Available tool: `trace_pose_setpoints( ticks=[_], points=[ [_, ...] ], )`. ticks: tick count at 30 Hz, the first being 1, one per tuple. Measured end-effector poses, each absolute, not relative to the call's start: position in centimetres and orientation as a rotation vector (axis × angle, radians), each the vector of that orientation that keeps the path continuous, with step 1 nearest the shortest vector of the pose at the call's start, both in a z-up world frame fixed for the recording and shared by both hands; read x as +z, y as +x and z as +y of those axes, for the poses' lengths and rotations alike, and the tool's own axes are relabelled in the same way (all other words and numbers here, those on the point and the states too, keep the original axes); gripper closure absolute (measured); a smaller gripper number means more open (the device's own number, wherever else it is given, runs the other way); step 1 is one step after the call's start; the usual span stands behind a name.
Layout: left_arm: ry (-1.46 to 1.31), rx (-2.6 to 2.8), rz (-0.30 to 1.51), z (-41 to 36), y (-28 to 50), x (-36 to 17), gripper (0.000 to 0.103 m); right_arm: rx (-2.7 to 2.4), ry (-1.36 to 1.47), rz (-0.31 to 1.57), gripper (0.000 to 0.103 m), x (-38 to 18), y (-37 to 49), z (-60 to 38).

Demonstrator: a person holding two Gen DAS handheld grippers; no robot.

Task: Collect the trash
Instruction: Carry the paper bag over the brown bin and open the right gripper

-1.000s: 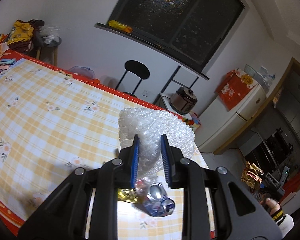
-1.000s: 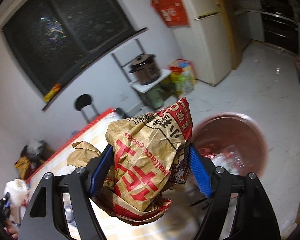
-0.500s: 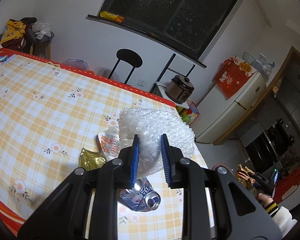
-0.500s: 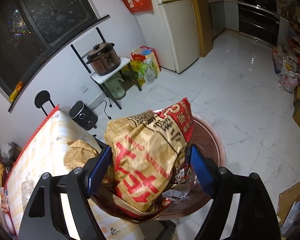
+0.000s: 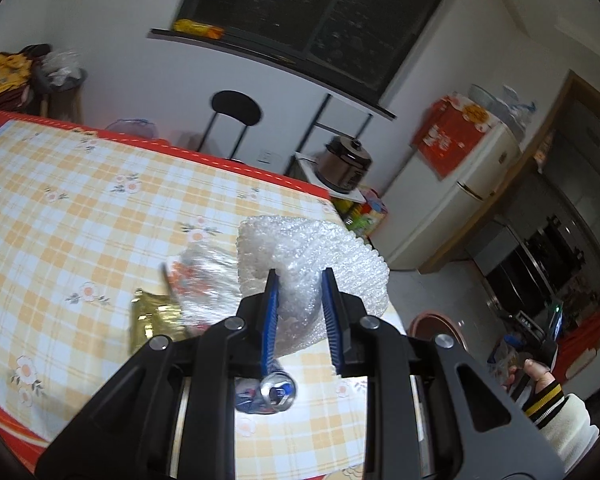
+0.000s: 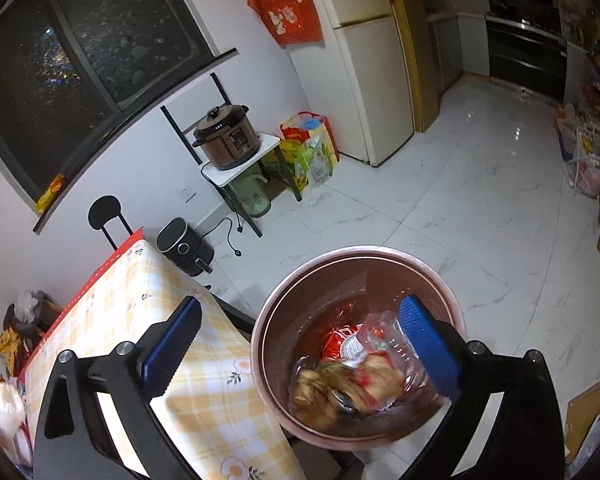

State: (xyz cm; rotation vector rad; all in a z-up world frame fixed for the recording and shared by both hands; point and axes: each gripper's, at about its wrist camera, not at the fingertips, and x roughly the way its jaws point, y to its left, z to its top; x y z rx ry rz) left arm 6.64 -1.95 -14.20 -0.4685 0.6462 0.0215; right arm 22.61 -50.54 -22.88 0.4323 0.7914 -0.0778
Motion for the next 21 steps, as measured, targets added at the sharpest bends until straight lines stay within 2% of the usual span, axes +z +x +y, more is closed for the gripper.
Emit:
trace_pose_setpoints(
  ticks=[11, 21],
  points=[
    [-0.364, -0.271, 0.696, -12.6, 14.0, -14.7, 0.079, -0.099, 0.382, 0.751, 0.005, -20.0, 15.6, -51.4],
    [-0.275, -0.488, 0.804, -27.3, 21.9, -18.9, 0.079, -0.211, 0.424, 0.772, 0.005, -21.1, 10.3, -56.8]
  ],
)
